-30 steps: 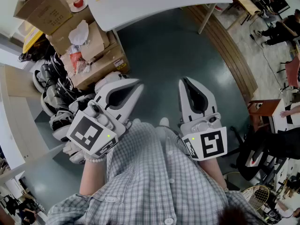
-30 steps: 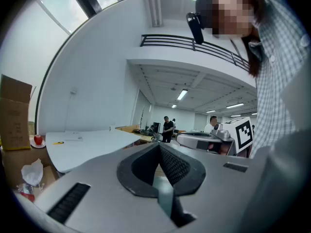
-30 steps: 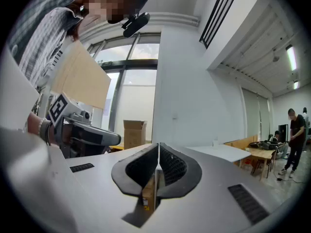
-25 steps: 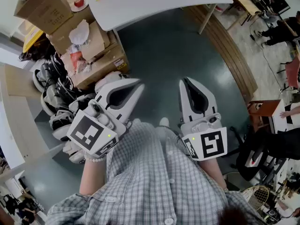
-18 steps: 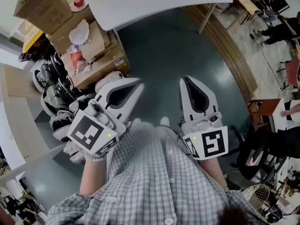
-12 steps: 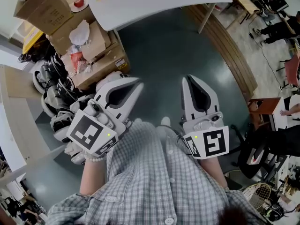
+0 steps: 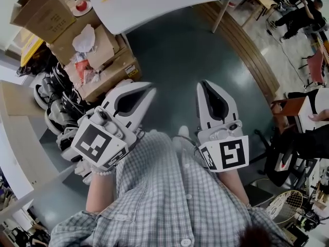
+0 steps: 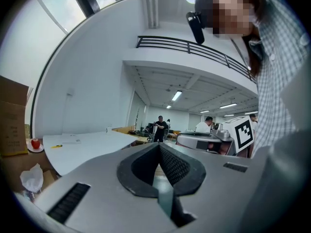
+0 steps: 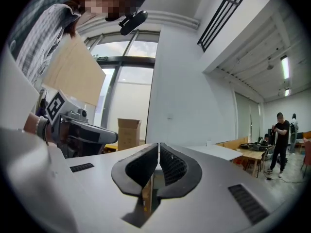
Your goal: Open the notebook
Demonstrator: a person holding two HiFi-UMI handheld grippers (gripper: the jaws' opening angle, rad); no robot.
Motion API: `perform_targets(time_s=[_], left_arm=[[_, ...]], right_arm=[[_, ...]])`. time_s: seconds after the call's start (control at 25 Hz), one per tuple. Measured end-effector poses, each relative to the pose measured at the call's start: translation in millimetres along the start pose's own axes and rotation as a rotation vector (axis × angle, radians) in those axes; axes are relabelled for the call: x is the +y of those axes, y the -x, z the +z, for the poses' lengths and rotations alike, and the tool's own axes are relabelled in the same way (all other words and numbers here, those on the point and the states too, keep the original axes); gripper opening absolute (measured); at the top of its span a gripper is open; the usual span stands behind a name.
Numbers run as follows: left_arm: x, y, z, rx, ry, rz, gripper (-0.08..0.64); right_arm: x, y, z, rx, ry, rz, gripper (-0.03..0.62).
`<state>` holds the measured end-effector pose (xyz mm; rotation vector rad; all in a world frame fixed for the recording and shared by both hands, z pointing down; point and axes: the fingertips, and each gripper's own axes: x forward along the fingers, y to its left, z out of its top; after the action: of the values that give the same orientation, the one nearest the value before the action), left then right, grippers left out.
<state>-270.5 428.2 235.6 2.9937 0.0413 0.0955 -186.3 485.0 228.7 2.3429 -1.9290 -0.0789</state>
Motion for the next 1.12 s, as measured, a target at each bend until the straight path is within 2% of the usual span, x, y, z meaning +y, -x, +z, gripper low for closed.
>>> perform_targets(time_s=[0.28,0.52,0.76,0.96,1.12], left_arm=[[2,17,-1,-0.008,-0.009,-0.024,0.008],[5,30,-2,-0.015,-0.009,-0.031,0.008],[7,34,-4,-0.01,-0.014,-0.036,0.008],[7,34,-7,-0.001,0.007,-0.018,0.008],[16,35,-8,0.008,-0.009,0.019,0.008]], right_arm=[[19,2,-2,0.011,0.016,-0.026,0.026],[36,6,-1,0.021,0.086,-0.043,0.026],[37,7,-5,0.032,0.087,-0.062,0.026],[30,5,-7,0.042,0.094,-0.062,0.026],[26,-9,-6,0.031,0.091,-0.031,0.026]])
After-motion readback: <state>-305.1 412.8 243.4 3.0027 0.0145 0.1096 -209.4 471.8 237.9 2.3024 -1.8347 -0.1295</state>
